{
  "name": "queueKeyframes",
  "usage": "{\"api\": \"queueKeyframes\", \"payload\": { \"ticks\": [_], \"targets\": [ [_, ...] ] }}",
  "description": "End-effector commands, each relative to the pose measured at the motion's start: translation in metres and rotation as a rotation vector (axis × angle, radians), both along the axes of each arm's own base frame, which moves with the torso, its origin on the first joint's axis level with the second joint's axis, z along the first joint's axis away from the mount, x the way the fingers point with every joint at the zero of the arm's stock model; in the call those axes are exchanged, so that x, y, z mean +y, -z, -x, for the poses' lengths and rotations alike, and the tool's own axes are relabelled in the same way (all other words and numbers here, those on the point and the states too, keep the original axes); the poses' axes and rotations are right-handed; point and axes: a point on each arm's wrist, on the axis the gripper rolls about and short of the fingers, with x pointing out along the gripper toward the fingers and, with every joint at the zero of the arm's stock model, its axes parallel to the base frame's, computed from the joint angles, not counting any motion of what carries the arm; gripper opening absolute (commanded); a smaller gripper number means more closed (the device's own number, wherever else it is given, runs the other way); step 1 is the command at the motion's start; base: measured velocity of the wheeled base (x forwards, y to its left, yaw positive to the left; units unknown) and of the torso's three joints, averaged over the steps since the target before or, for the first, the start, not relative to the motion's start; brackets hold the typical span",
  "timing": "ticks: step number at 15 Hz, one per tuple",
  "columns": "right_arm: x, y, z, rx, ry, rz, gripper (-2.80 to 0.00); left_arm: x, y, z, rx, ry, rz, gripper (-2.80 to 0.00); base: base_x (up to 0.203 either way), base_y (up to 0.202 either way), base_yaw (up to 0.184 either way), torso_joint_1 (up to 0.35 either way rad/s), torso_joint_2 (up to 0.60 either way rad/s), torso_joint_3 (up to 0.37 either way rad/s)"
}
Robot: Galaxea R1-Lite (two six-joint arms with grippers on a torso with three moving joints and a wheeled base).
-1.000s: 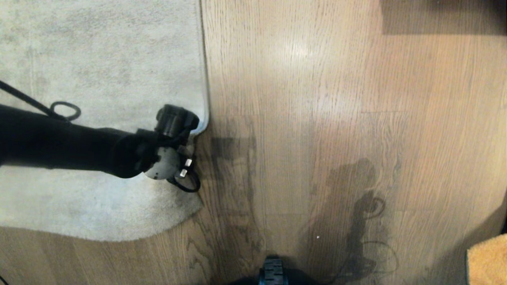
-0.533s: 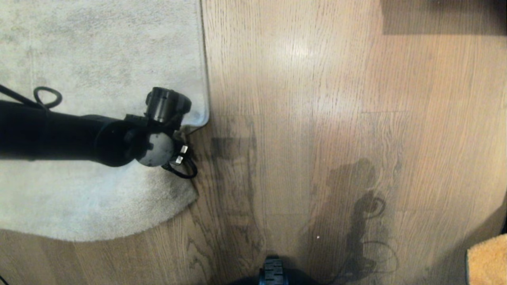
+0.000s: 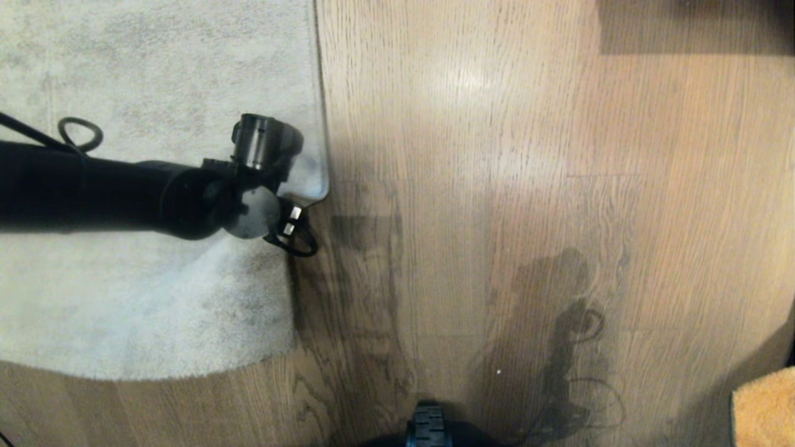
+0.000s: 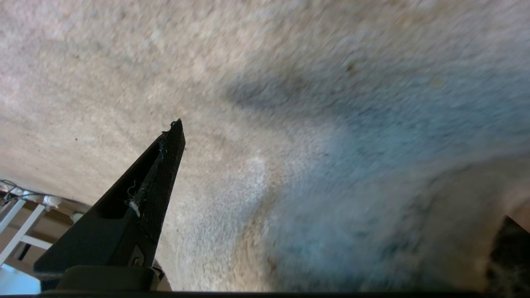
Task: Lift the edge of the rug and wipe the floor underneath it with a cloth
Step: Lift up the carpet
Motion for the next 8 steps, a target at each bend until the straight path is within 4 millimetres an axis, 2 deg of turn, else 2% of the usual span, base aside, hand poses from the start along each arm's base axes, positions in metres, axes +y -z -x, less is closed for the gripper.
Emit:
{"api": "queueKeyframes", "payload": {
  "ticks": [1, 4, 8],
  "targets": [
    [0.0, 0.0, 0.0, 0.002, 0.0, 0.001, -2.8, -0.006, 0.002, -0.006, -0.006, 0.007, 0.002, 0.0, 0.0, 0.0, 0.0, 0.0, 0.0, 0.0],
    [0.0, 0.0, 0.0, 0.002, 0.0, 0.001, -2.8, -0.01, 0.01, -0.001, 0.023, 0.019, -0.01, 0.0, 0.0, 0.0, 0.0, 0.0, 0.0, 0.0],
    [0.0, 0.0, 0.0, 0.002, -0.001, 0.001, -2.8, -0.009, 0.029, 0.02, 0.104, 0.042, -0.049, 0.0, 0.0, 0.0, 0.0, 0.0, 0.0, 0.0]
  ]
}}
